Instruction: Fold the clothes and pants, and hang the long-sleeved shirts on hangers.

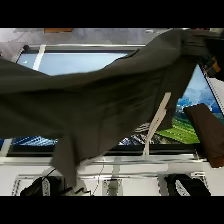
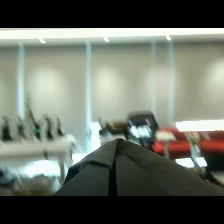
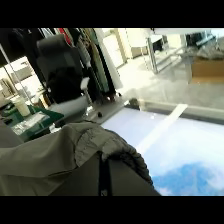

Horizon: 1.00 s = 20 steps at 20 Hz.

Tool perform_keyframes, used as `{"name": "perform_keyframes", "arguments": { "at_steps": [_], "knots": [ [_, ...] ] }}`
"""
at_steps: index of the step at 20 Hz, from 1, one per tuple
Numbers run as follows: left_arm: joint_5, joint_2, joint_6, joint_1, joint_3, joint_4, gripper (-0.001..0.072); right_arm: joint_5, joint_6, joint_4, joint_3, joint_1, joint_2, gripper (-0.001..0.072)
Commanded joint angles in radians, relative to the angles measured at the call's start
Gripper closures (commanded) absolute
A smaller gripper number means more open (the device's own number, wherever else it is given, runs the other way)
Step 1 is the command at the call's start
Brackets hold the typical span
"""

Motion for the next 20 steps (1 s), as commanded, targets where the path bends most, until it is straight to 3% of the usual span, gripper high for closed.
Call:
{"name": "perform_keyframes", "arguments": {
  "at_steps": [1, 3, 8, 12, 14, 16, 20],
  "knots": [
    [-0.264, -0.172, -0.077, -0.005, 0.0, 0.121, 0.0708, 0.0, 0.015, -0.087, 0.005, 0.001, -0.154, 0.0696],
    [-0.27, -0.338, -0.14, -0.035, -0.001, 0.211, 0.0708, -0.007, 0.015, -0.103, 0.005, 0.002, -0.295, 0.0696],
    [-0.183, -0.787, -0.138, -0.29, 0.0, 0.242, 0.0708, -0.164, 0.008, -0.161, 0.005, 0.064, -0.687, 0.0696],
    [-0.18, -0.929, -0.167, -0.451, 0.0, 0.342, 0.0707, -0.227, 0.008, -0.227, 0.005, 0.063, -0.88, 0.0696],
    [-0.21, -0.905, -0.318, -0.47, 0.0, 0.489, 0.0707, -0.185, 0.008, -0.317, 0.005, 0.056, -0.906, 0.0696],
    [-0.358, -0.859, -0.523, -0.465, 0.0, 0.565, 0.0707, -0.124, 0.008, -0.431, 0.01, 0.054, -0.904, 0.0696],
    [-0.701, -0.776, -0.655, -0.485, 0.0, 0.595, 0.0707, 0.095, 0.008, -0.663, 0.064, 0.05, -0.904, 0.0696]
  ]
}}
